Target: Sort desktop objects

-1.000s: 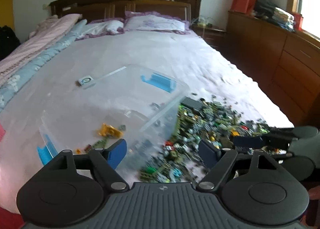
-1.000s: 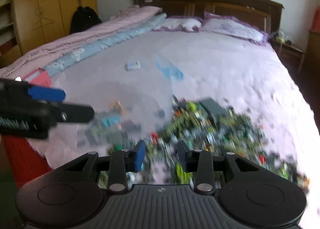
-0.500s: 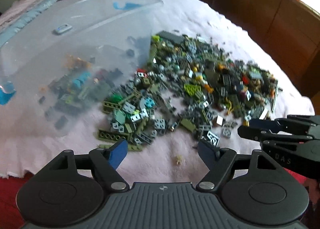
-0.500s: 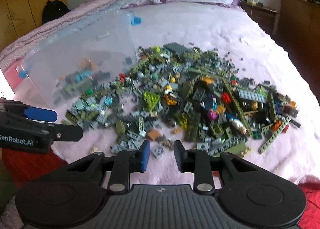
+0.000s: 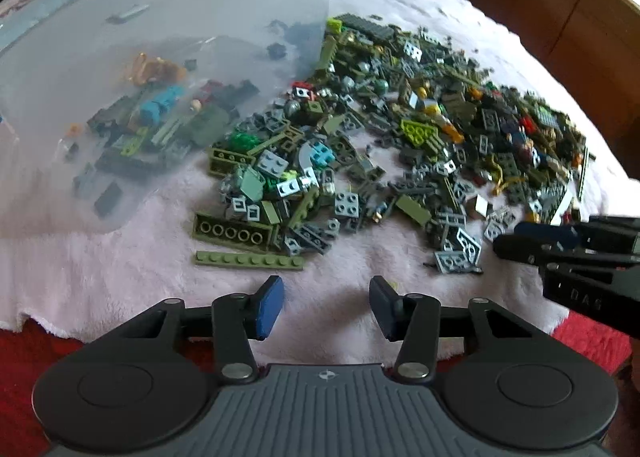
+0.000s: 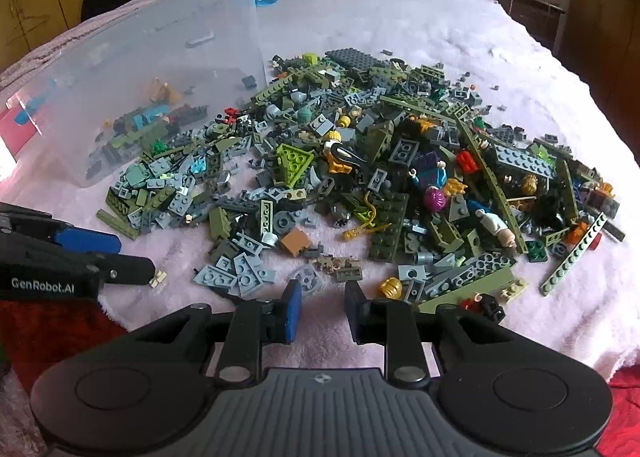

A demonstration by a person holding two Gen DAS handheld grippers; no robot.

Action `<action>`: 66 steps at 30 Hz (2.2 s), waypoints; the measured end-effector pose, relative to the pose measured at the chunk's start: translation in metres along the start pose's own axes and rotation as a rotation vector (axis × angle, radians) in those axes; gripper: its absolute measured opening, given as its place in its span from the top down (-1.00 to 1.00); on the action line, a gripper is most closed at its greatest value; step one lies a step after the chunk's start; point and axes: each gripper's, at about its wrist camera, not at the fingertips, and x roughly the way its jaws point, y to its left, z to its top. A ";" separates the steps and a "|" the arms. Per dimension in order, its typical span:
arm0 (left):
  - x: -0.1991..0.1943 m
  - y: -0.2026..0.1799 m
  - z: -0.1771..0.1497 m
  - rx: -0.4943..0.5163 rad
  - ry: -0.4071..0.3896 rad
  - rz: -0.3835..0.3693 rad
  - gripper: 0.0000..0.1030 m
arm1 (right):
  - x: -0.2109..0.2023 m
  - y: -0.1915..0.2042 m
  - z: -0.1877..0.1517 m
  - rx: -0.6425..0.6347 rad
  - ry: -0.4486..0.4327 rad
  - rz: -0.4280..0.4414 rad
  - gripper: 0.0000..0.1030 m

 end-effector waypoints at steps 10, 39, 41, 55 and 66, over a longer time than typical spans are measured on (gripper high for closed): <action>0.004 0.004 0.001 0.008 -0.031 0.017 0.18 | 0.003 0.004 -0.006 0.011 -0.024 -0.006 0.43; -0.004 0.014 -0.007 0.012 -0.040 0.222 0.66 | -0.002 -0.006 -0.026 0.096 -0.106 0.015 0.63; -0.008 0.018 -0.009 -0.002 -0.042 0.223 0.64 | -0.005 -0.005 -0.027 0.096 -0.105 0.013 0.63; -0.005 0.036 -0.012 -0.046 -0.056 0.184 0.42 | 0.011 0.085 0.010 -0.156 -0.104 0.196 0.58; -0.010 0.049 -0.012 -0.077 -0.086 0.108 0.49 | 0.048 0.121 0.025 -0.244 -0.034 0.182 0.82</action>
